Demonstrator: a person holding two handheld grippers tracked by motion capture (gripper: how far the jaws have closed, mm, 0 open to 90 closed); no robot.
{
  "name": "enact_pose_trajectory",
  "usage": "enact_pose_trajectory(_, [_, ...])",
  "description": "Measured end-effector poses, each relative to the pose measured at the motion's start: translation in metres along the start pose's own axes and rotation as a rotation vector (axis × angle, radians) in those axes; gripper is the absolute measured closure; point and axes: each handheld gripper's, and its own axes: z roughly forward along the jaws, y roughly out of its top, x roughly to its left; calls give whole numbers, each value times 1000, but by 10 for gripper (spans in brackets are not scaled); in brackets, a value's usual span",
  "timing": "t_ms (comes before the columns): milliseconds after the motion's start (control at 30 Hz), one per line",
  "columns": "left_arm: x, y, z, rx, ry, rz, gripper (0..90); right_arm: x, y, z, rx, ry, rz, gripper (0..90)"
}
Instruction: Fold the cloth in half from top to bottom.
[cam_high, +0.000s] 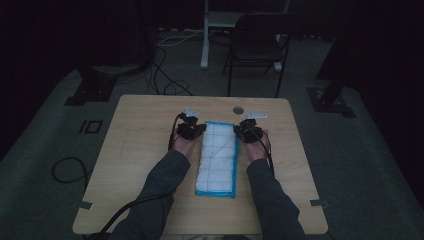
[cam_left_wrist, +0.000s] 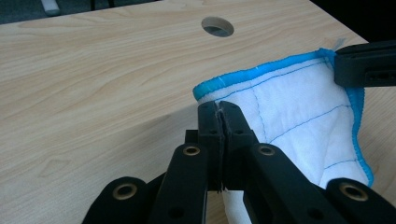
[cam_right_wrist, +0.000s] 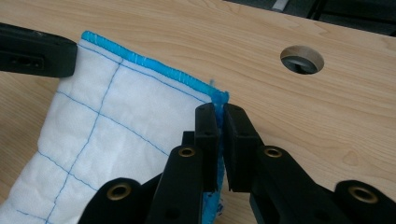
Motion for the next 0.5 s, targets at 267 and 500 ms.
enact_pose_trajectory(267, [-2,3,-8,-18,-10,5,893,2,2,-7,-19,6,-14,859])
enact_pose_trajectory(500, [-4,1,-18,-40,-18,14,892,10,4,-16,-36,21,-38,859])
